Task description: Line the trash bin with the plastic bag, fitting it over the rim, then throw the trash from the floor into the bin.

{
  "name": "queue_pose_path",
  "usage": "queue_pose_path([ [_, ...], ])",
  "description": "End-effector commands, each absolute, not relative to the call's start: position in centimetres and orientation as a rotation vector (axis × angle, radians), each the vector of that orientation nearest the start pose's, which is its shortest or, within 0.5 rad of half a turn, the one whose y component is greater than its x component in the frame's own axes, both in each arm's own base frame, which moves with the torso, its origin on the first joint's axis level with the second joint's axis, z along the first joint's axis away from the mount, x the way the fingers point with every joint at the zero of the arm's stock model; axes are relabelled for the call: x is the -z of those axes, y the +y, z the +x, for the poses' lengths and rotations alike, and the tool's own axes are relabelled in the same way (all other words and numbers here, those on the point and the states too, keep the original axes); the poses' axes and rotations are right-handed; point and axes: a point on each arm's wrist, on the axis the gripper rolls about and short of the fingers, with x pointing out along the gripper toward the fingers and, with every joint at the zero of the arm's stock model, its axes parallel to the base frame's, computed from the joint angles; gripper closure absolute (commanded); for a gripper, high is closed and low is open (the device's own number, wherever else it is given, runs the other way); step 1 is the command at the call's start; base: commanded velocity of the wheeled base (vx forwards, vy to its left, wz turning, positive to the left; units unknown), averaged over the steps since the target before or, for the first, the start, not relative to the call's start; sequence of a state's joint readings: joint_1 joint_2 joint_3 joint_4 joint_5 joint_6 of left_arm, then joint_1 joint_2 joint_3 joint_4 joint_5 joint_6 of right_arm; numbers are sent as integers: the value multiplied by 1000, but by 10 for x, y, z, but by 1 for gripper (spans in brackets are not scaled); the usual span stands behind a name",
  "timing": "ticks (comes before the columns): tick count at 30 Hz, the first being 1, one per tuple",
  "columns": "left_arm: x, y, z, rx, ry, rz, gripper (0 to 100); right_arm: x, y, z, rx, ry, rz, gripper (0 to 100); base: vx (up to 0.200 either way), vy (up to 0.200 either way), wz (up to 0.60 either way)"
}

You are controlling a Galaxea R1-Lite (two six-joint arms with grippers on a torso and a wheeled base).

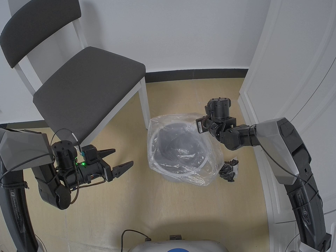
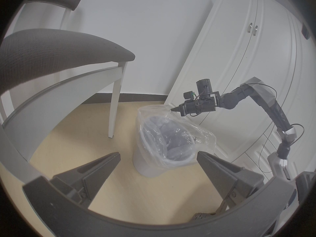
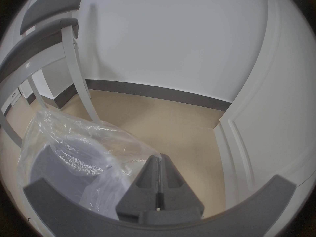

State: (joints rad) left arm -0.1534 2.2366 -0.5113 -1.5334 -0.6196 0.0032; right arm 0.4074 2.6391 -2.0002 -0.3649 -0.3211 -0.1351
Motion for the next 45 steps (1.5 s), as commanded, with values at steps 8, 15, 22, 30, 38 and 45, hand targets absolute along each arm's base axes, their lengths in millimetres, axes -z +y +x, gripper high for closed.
queue_pose_path([
  [8,-42,-87,332,724,135,-26,0,-105,212,498,-106,185,-171,0,0,0,0],
  [15,-52,-98,340,667,78,-16,0,-119,197,474,-116,247,-188,0,0,0,0],
  [22,-58,-101,338,673,64,-15,0,-121,179,454,-140,318,-195,0,0,0,0],
  [30,-64,-121,350,618,59,-10,0,-135,170,430,-175,348,-128,0,0,0,0],
  [38,-77,-150,371,483,135,6,0,-145,175,420,-183,345,-68,0,0,0,0],
  [45,-63,-169,411,413,242,25,0,-122,200,414,-228,406,-83,0,0,0,0],
])
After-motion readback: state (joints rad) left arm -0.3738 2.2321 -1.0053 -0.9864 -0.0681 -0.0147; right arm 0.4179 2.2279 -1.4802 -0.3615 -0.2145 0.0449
